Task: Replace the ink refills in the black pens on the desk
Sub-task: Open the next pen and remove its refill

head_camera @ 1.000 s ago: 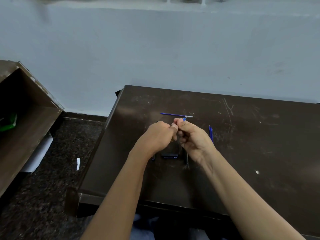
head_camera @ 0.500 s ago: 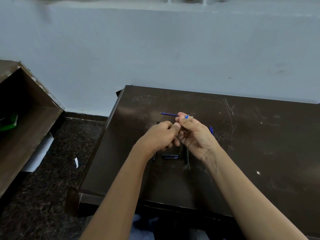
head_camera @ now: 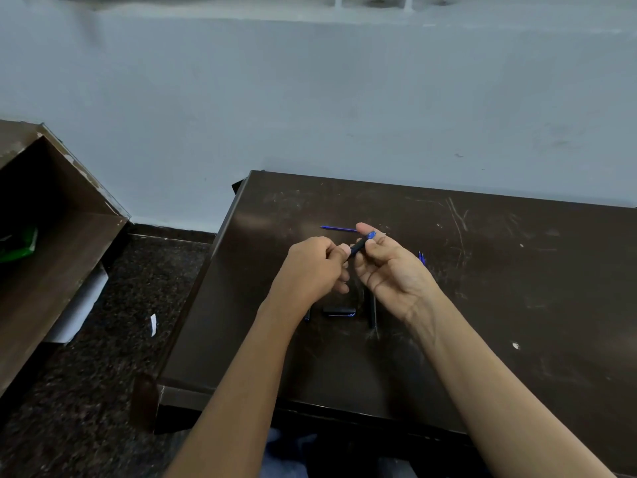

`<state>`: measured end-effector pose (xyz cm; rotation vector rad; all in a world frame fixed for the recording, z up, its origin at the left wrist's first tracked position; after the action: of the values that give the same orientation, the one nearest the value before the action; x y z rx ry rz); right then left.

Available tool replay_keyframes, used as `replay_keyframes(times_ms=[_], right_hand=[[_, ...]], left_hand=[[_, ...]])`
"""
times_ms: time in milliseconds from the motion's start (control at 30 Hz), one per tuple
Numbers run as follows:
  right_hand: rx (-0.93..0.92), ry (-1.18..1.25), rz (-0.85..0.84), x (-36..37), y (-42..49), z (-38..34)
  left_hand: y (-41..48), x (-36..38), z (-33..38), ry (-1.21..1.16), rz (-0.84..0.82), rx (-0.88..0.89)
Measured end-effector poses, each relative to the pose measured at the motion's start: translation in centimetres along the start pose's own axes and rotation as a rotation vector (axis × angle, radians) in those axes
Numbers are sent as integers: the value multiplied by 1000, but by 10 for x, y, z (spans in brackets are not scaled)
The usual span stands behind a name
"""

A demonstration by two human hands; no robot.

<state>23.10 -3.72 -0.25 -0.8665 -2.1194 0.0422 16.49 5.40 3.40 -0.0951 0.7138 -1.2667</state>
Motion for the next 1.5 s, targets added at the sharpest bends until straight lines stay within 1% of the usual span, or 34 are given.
replay_keyframes(times_ms=[67, 167, 233, 400, 600, 867, 1000, 1067, 1267, 1400, 1500], right_hand=[[6, -37, 6, 2, -2, 1], [14, -80, 29, 0, -2, 3], [20, -76, 40, -3, -1, 4], [41, -76, 3, -1, 0, 0], [64, -134, 78, -8, 0, 4], [70, -69, 39, -6, 0, 2], [117, -121, 70, -8, -2, 8], [94, -105, 92, -10, -1, 9], [-26, 41, 128, -16, 1, -5], [-127, 150, 232, -33, -1, -18], [-224, 226, 310, -49, -5, -30]], left_hand=[[-1, -1, 4, 59, 5, 17], [-1, -1, 5, 86, -2, 37], [-1, -1, 4, 86, -11, 44], [-2, 0, 3, 54, -28, 50], [0, 2, 2, 55, -52, 31], [-1, 1, 4, 71, -54, 28], [0, 2, 4, 78, -69, 23], [0, 3, 3, 93, -67, 22], [2, 3, 0, 111, -91, -1], [0, 2, -2, 115, -118, -37], [-1, -6, -10, 164, -76, -76]])
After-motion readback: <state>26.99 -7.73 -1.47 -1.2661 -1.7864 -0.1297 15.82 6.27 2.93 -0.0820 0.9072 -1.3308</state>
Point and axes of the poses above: each hand's wrist, its own y-axis towards the middle knuckle, its own x-axis out of the palm, z = x × y, the point moved 8 cm from there along y, towards the middle knuckle, and after that the axes turned 13 degrees about -z, right-handed, at the moved point
